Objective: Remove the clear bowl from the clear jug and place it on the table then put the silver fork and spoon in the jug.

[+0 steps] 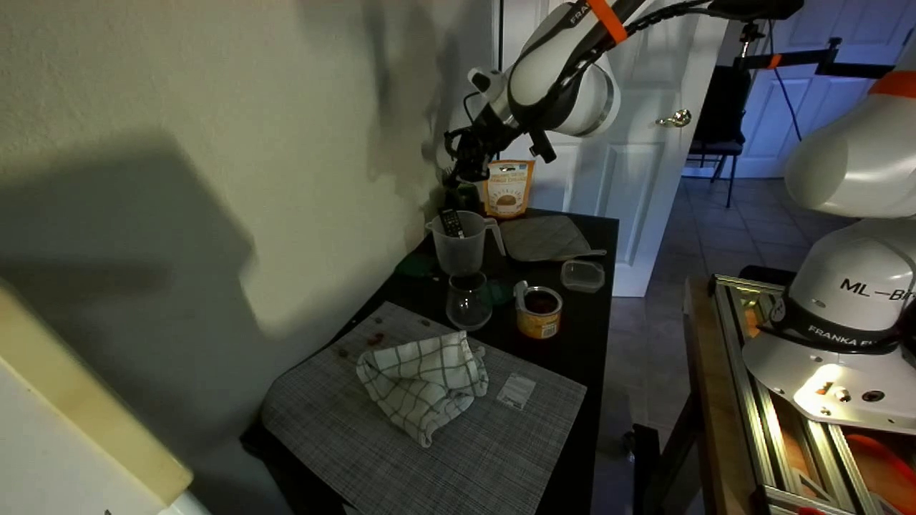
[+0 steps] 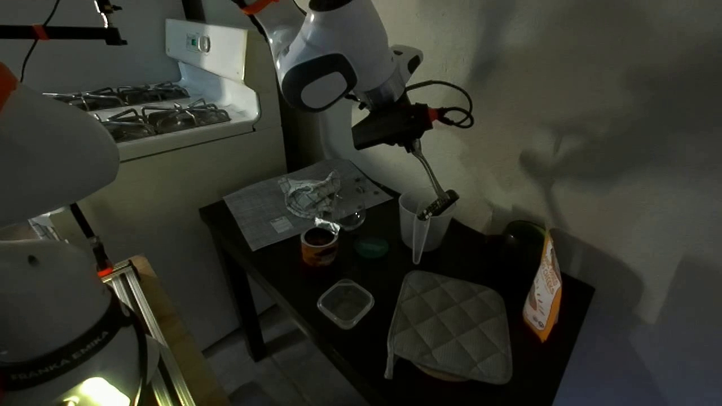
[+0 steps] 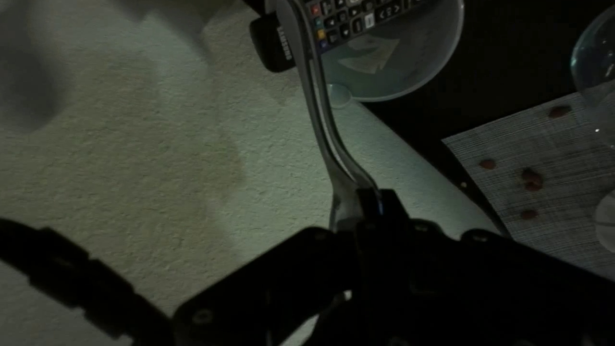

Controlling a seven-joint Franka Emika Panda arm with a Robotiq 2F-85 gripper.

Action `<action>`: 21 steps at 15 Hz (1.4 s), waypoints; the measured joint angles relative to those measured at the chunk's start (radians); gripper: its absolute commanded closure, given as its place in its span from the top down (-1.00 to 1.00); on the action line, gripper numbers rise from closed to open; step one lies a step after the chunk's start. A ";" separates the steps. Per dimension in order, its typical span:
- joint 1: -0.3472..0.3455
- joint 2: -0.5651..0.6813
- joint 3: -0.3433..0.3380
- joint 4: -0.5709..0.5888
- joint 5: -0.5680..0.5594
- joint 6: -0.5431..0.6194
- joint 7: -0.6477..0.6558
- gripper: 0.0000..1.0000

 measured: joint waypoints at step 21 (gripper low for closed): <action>-0.302 0.188 0.241 -0.067 0.028 -0.086 -0.072 -0.97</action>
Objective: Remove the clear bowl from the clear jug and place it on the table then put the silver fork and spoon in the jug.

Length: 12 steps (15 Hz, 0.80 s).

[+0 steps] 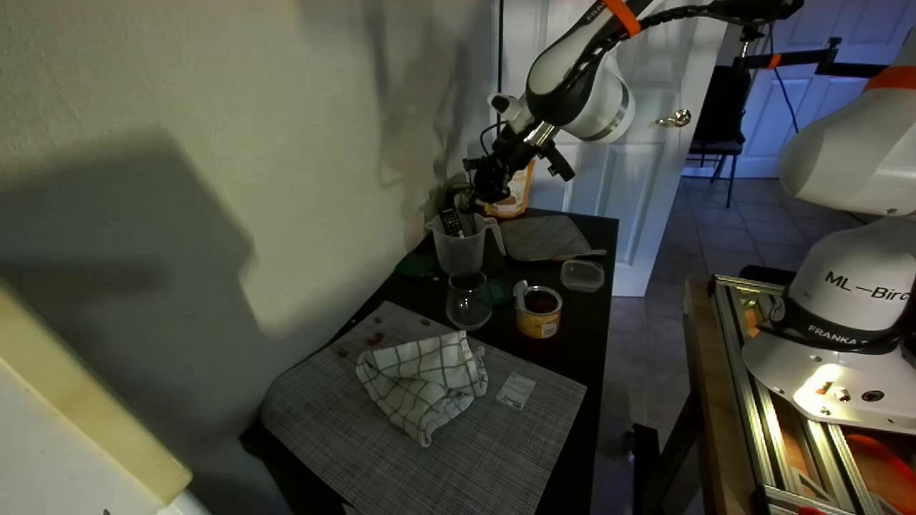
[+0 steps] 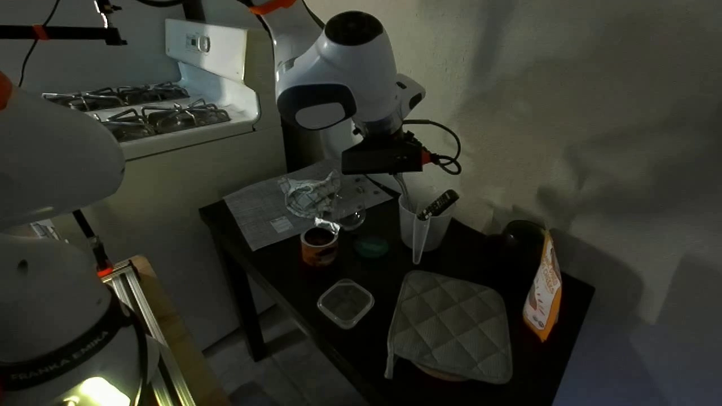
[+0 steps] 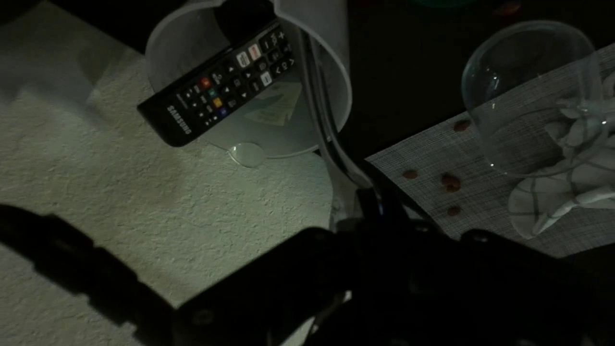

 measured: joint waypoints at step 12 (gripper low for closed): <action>0.071 0.003 -0.113 0.003 -0.002 -0.006 0.001 0.49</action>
